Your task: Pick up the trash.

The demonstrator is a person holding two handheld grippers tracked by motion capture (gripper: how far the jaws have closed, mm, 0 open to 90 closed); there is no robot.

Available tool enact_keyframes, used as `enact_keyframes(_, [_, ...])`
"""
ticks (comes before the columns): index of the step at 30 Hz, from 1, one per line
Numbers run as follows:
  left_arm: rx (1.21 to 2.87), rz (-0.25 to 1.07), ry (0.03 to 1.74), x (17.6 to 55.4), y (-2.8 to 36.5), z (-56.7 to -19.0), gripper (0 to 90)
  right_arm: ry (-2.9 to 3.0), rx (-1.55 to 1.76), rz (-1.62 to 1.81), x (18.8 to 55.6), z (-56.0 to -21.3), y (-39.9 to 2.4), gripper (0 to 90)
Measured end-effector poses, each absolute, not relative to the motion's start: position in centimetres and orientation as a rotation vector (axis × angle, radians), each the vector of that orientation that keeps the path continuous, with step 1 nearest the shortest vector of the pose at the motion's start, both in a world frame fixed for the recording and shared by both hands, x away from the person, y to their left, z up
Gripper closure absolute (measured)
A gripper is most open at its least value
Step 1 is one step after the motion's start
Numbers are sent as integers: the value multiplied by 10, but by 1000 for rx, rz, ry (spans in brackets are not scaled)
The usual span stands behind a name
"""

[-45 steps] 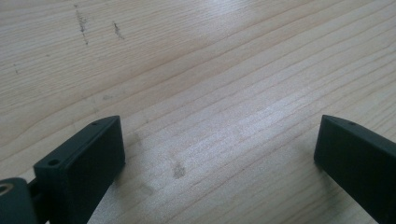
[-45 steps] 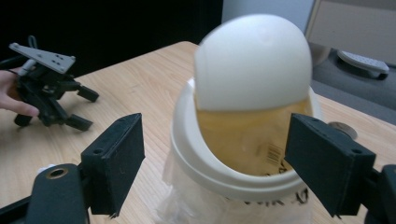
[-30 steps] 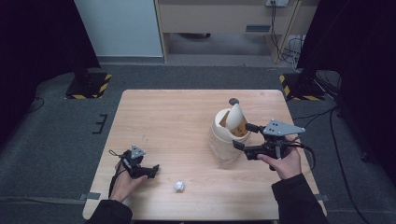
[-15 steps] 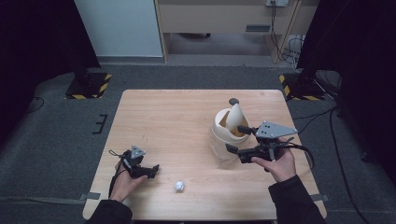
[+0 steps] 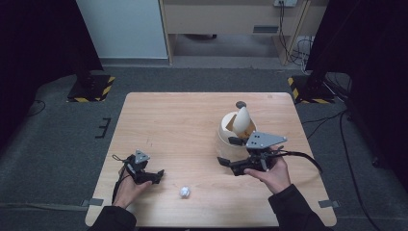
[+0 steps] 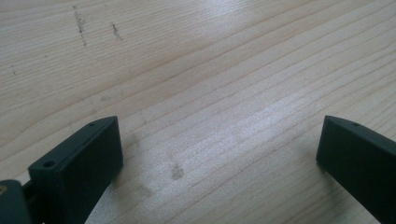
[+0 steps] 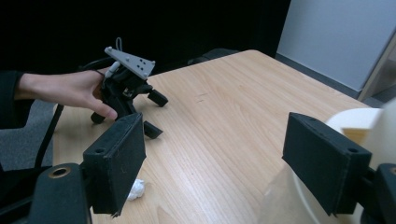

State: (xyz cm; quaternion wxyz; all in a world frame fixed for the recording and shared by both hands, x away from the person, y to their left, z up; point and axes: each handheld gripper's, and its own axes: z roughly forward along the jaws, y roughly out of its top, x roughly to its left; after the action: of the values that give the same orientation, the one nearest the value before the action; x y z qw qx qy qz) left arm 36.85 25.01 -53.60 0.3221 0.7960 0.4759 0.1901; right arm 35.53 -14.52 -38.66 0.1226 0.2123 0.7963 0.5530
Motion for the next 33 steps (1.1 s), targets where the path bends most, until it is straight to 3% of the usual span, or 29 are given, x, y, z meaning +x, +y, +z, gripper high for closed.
enact_keyframes(18, [2090, 499, 1248, 369, 250, -536, 0, 2454, 558, 1541, 349, -424, -91, 242])
enact_keyframes(33, [2090, 499, 1248, 369, 250, -536, 0, 2564, 578, 1517, 342, -477, -58, 257])
